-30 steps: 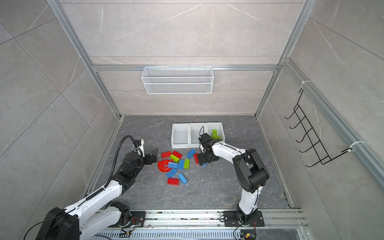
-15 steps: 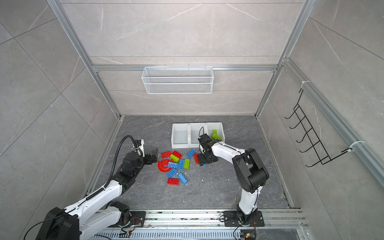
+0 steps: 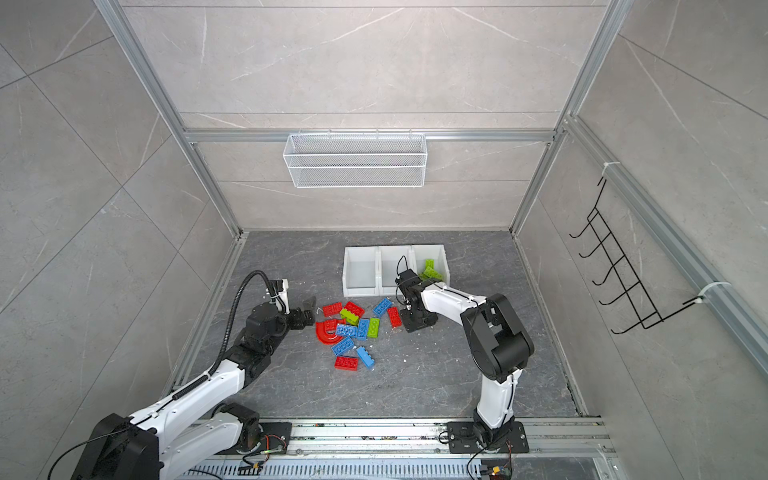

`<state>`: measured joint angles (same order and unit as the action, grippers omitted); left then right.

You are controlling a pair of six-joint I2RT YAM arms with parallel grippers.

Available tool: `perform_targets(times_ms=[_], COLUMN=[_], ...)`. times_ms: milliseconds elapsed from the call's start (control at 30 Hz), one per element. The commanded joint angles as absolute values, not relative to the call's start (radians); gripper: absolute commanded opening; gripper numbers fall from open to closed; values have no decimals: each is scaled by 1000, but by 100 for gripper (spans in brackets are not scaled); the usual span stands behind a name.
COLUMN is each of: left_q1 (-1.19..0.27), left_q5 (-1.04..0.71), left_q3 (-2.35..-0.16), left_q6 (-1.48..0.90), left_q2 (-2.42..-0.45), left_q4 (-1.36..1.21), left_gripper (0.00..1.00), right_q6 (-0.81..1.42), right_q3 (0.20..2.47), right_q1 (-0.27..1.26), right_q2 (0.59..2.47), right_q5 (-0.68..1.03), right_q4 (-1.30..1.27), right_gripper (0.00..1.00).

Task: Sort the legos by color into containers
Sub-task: 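Lower the right gripper onto a small blue brick and grasp it, then carry the blue brick into the middle bin compartment and release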

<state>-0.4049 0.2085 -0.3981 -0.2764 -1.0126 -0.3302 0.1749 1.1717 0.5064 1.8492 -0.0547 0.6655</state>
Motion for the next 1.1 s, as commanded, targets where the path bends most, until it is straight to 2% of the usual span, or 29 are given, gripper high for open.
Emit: perform_targets(times_ms=[0, 233, 567, 700, 900, 1067], left_q1=[-402, -402, -402, -401, -402, -402], left_q5=[228, 231, 213, 212, 222, 210], left_q3=[-433, -428, -426, -423, -425, -427], left_q6=[-269, -272, -280, -279, -274, -280], left_q2=[-1002, -997, -1004, -1012, -1026, -1027], left_q4=[-345, -350, -362, -372, -378, -380], left_gripper=[100, 99, 100, 100, 100, 100], right_q6=[173, 168, 182, 193, 210, 213], right_q3=[1184, 1170, 1024, 988, 1173, 1376], right_q1=[509, 508, 508, 504, 497, 473], right_q2=[1870, 1843, 1602, 1539, 1614, 1783], right_q5=[-2, 7, 88, 116, 117, 85], right_q4=[668, 635, 407, 318, 381, 411], right_gripper=[42, 30, 17, 16, 17, 17])
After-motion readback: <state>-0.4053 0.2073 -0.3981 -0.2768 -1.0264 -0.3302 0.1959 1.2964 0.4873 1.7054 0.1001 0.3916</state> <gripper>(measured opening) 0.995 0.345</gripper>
